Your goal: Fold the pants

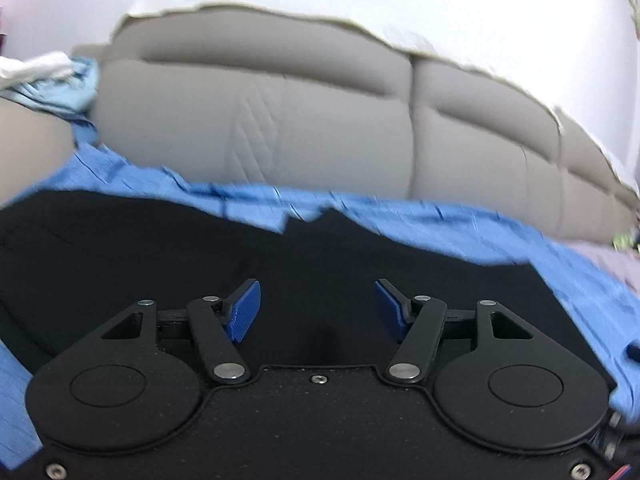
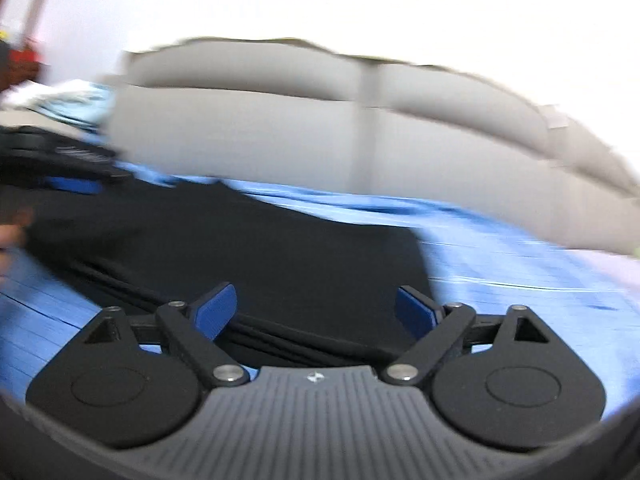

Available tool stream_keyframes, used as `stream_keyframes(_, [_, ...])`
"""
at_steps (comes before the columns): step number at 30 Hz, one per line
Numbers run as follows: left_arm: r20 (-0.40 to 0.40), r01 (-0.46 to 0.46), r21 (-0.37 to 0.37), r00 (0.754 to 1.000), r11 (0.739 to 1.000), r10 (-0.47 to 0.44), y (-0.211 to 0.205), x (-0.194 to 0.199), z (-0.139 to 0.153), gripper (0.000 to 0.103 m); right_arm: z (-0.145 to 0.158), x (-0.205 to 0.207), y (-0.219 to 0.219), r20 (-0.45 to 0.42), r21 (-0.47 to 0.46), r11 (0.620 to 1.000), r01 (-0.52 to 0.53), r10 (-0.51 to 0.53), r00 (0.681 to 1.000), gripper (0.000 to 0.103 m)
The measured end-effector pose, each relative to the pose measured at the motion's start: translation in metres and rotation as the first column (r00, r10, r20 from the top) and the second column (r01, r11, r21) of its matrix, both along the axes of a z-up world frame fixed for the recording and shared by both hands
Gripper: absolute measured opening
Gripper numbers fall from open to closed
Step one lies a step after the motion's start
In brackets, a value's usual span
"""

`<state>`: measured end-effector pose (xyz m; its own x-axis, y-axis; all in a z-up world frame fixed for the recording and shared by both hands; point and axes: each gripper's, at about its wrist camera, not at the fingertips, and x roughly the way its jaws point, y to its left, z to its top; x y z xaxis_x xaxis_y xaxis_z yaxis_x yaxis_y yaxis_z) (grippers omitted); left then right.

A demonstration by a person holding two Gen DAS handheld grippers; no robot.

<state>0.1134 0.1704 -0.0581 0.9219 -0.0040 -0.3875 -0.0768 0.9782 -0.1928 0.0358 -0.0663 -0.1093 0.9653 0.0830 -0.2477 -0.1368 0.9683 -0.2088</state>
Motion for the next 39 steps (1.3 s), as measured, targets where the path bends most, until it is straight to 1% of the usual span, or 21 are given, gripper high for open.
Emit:
stream_keyframes(2, [-0.047,-0.001,-0.029,0.999,1.000,-0.001,-0.001,0.007,-0.011,0.060,-0.007,0.000,-0.012,0.000,-0.073,0.994,0.080,-0.080,0.997,0.097])
stream_keyframes(3, [-0.058,-0.009,-0.039,0.998,0.999,0.007,-0.001,0.008,-0.015,0.056,-0.011,0.001,-0.017,0.000,-0.114,0.987,0.115,-0.116,0.993,0.097])
stream_keyframes(4, [-0.037,-0.014,-0.020,0.999,1.000,0.013,-0.001,0.007,-0.018,0.055,-0.015,0.002,-0.020,0.000,-0.144,0.980,0.139,-0.140,0.990,0.097])
stream_keyframes(7, [-0.042,-0.032,0.053,0.999,0.998,0.035,-0.006,0.008,-0.021,0.056,-0.024,0.002,-0.025,0.008,-0.201,0.961,0.190,-0.192,0.981,0.097])
stream_keyframes(11, [-0.051,-0.058,0.082,0.997,0.995,0.062,-0.003,0.009,-0.029,0.058,-0.028,-0.001,-0.031,0.065,-0.242,0.931,0.275,-0.267,0.961,0.095])
stream_keyframes(14, [-0.043,-0.052,0.105,0.997,0.993,0.057,-0.004,0.007,-0.031,0.058,-0.031,0.003,-0.032,0.071,-0.281,0.912,0.300,-0.292,0.954,0.093])
stream_keyframes(16, [-0.040,-0.054,0.113,0.997,0.992,0.058,-0.006,0.007,-0.032,0.058,-0.034,0.003,-0.034,0.060,-0.292,0.911,0.293,-0.288,0.956,0.092])
stream_keyframes(20, [-0.035,-0.054,0.129,0.998,0.990,0.059,-0.008,0.008,-0.032,0.060,-0.036,0.006,-0.036,0.064,-0.286,0.925,0.248,-0.240,0.969,0.091])
stream_keyframes(22, [-0.033,-0.053,0.138,0.998,0.989,0.058,-0.009,0.007,-0.033,0.060,-0.033,0.014,-0.036,0.058,-0.245,0.943,0.226,-0.219,0.974,0.091])
stream_keyframes(24, [-0.030,-0.048,0.137,0.998,0.989,0.053,-0.008,0.007,-0.034,0.061,-0.032,0.030,-0.041,0.042,-0.189,0.954,0.233,-0.229,0.973,0.088])
stream_keyframes(25, [-0.028,-0.043,0.130,0.998,0.991,0.047,-0.007,0.007,-0.034,0.062,-0.032,0.036,-0.045,0.038,-0.171,0.956,0.237,-0.234,0.971,0.082])
stream_keyframes(26, [-0.029,-0.039,0.124,0.999,0.992,0.043,-0.007,0.006,-0.034,0.062,-0.030,0.040,-0.046,0.036,-0.180,0.955,0.238,-0.235,0.971,0.065])
stream_keyframes(27, [-0.030,-0.033,0.124,0.999,0.992,0.037,-0.007,0.006,-0.034,0.062,-0.029,0.043,-0.043,0.039,-0.225,0.947,0.228,-0.225,0.974,0.060])
stream_keyframes(28, [-0.030,-0.031,0.129,0.999,0.991,0.035,-0.007,0.005,-0.034,0.062,-0.031,0.040,-0.038,0.058,-0.290,0.931,0.221,-0.213,0.975,0.051])
stream_keyframes(29, [-0.030,-0.032,0.135,0.999,0.990,0.036,-0.008,0.005,-0.034,0.062,-0.032,0.036,-0.035,0.084,-0.331,0.916,0.227,-0.211,0.974,0.045])
stream_keyframes(30, [-0.030,-0.031,0.138,0.999,0.990,0.036,-0.008,0.005,-0.035,0.065,-0.031,0.033,-0.036,0.104,-0.342,0.907,0.244,-0.221,0.970,0.045])
stream_keyframes(31, [-0.031,-0.022,0.137,0.999,0.990,0.027,-0.009,0.005,-0.035,0.066,-0.029,0.033,-0.041,0.100,-0.334,0.909,0.251,-0.231,0.968,0.045])
stream_keyframes(33, [-0.030,-0.015,0.145,0.999,0.989,0.020,-0.011,0.005,-0.035,0.066,-0.035,0.035,-0.048,0.067,-0.336,0.911,0.239,-0.230,0.971,0.049])
stream_keyframes(35, [-0.032,-0.016,0.147,0.999,0.989,0.021,-0.011,0.005,-0.035,0.066,-0.043,0.036,-0.046,0.042,-0.371,0.908,0.196,-0.194,0.980,0.048])
stream_keyframes(37, [-0.037,-0.018,0.140,0.999,0.990,0.023,-0.008,0.005,-0.033,0.066,-0.041,0.033,-0.043,0.040,-0.370,0.913,0.171,-0.168,0.985,0.048])
stream_keyframes(39, [-0.046,-0.044,0.133,0.998,0.990,0.050,-0.002,0.008,-0.029,0.064,-0.037,0.031,-0.041,0.023,-0.337,0.929,0.154,-0.155,0.988,0.056])
